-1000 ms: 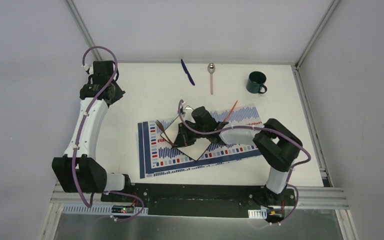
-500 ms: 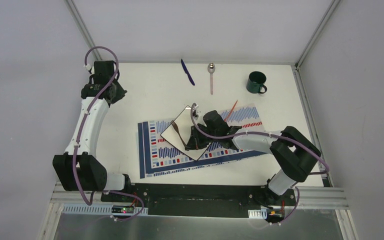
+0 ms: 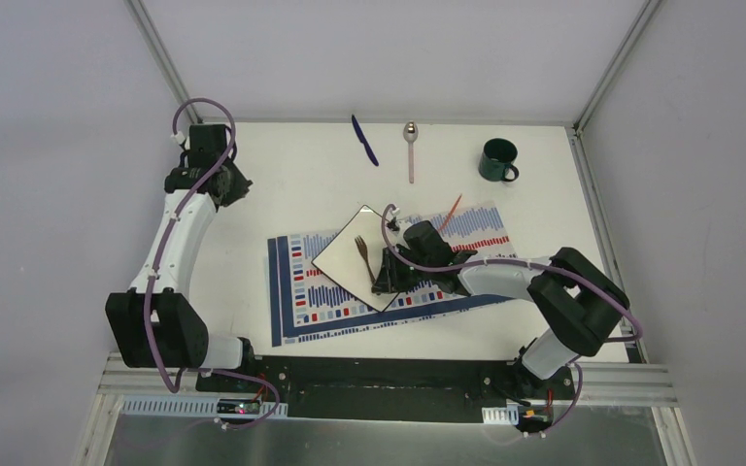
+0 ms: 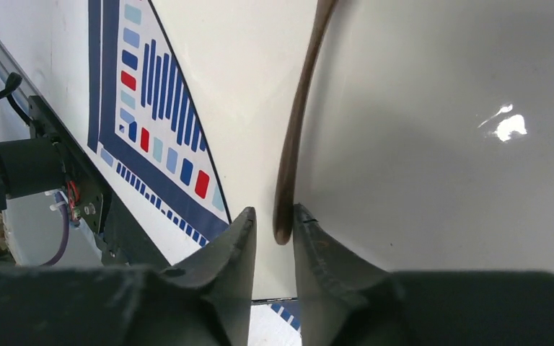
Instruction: Set the dinner table for one person
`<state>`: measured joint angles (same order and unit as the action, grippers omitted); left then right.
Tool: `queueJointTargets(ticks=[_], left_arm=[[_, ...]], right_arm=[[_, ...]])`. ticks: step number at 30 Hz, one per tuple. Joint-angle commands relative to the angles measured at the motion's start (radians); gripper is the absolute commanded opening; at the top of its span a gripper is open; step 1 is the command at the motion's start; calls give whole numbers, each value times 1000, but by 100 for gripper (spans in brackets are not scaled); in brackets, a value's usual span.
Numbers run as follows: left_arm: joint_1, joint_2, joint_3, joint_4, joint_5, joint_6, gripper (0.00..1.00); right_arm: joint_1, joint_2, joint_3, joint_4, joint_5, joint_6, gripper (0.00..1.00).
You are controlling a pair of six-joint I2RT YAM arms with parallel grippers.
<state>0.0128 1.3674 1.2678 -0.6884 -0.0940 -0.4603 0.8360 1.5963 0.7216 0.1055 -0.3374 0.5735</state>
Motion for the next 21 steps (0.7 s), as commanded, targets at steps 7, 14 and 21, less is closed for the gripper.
queueJointTargets(ticks=[7,14,21], left_arm=[[-68,36,-54,94,28,-25,0],[-217,58,-119,158,-9,-61,0],[-318,97,-230,266,0,-86,5]], right_arm=[[-6,-94,102,-98,47,-46,68],[-112,-187,249,-301,214,-125,67],[-359,-99,325,-379,351,-163,67]])
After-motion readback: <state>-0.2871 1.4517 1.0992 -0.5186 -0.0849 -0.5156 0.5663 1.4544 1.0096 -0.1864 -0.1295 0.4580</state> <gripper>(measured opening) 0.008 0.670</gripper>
